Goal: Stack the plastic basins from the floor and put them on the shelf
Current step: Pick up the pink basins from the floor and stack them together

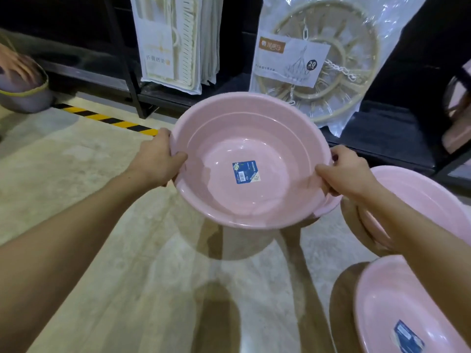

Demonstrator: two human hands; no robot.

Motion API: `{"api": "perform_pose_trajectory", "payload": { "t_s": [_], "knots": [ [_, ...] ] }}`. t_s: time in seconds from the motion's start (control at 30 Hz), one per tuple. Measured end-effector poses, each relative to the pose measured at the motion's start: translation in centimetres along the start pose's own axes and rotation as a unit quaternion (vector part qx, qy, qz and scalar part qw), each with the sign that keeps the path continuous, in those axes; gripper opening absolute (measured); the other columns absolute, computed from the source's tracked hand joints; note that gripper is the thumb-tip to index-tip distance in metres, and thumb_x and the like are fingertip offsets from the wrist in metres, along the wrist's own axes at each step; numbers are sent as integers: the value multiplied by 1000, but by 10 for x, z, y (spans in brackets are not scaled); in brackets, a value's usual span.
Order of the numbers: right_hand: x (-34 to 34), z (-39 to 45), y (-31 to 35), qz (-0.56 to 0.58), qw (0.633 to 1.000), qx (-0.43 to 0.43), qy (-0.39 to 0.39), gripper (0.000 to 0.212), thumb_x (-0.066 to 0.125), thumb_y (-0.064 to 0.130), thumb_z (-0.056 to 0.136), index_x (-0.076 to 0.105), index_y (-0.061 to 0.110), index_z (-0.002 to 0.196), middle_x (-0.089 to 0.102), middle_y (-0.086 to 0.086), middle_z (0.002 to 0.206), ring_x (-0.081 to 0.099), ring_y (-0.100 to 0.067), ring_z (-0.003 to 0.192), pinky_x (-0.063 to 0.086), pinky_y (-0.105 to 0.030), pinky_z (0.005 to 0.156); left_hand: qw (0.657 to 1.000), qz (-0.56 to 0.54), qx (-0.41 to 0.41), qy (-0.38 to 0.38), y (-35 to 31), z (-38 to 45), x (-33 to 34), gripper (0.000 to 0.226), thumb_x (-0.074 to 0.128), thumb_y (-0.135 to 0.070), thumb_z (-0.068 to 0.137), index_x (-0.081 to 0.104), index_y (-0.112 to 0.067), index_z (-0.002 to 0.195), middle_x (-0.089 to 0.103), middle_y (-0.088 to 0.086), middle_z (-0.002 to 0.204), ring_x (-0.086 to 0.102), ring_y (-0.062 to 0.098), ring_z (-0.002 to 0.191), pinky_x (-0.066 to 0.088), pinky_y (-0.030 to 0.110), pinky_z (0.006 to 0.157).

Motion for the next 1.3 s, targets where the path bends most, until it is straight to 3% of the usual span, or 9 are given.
{"api": "perform_pose_trajectory", "payload": {
  "t_s": [0.07,0.27,0.4,0.5,0.6,0.67,0.8,0.93,1.3],
  "knots": [
    [-20,15,-10,0,999,-9,-47,36,62,25,87,55,11,120,64,-12,103,61,-29,85,49,-34,62,1000,10,18,-21,-24,24,9,31,59,-23,87,54,-8,114,58,5,81,58,33,82,40,34,57],
    [-51,47,-66,5,990,20,-136,39,63,25,89,58,5,122,64,-17,117,57,-38,110,50,-47,87,998,-1,51,-33,-73,75,68,27,59,-32,84,54,-11,100,60,9,91,52,30,81,36,35,60],
    [-39,69,-109,-13,990,40,-135,34,63,21,92,60,6,122,63,-7,101,57,-29,87,45,-33,66,998,27,51,-12,-78,92,134,33,57,-35,84,56,-10,106,64,13,98,56,35,84,44,39,67],
    [-26,86,-137,-29,989,53,-136,32,63,21,93,61,7,121,60,-4,93,52,-25,77,38,-33,71,998,58,32,7,-73,103,178,35,56,-38,85,56,-14,110,66,14,102,59,37,88,49,41,71],
    [-7,100,-164,-39,990,86,-106,33,63,24,95,59,10,126,63,-5,95,62,-25,77,51,-40,73,996,82,20,22,-66,111,210,36,56,-40,86,56,-13,109,66,16,103,58,39,91,41,40,69],
    [7,106,-180,-46,989,107,-88,22,63,22,95,59,14,115,69,-9,99,67,-30,84,57,-45,78,993,111,17,29,-63,112,226,34,56,-40,87,56,-13,107,65,16,103,57,39,90,38,39,69],
    [31,112,-201,-60,987,123,-86,7,63,21,96,60,14,98,70,-9,92,62,-15,66,46,-28,56,987,154,-2,53,-54,112,247,40,55,-41,90,60,-13,119,60,16,119,59,39,98,43,42,74],
    [44,116,-204,-78,985,128,-90,14,61,21,96,65,8,101,69,-13,92,66,-27,75,55,-37,69,985,149,-38,77,-37,112,256,41,54,-39,90,57,-14,123,49,16,128,50,34,89,40,42,73],
    [66,109,-218,-67,984,163,-27,29,54,39,98,59,13,107,68,-14,101,66,-34,89,57,-52,84,981,-23,-92,171,-9,93,280,35,55,-36,94,59,-8,114,72,19,98,70,38,88,59,51,84]
  ]
}}
Point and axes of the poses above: each hand's wrist, its own z-axis towards the middle knuckle, its own x-axis out of the palm, y = z × x, the point moved 10 cm from there along z, towards the middle knuckle
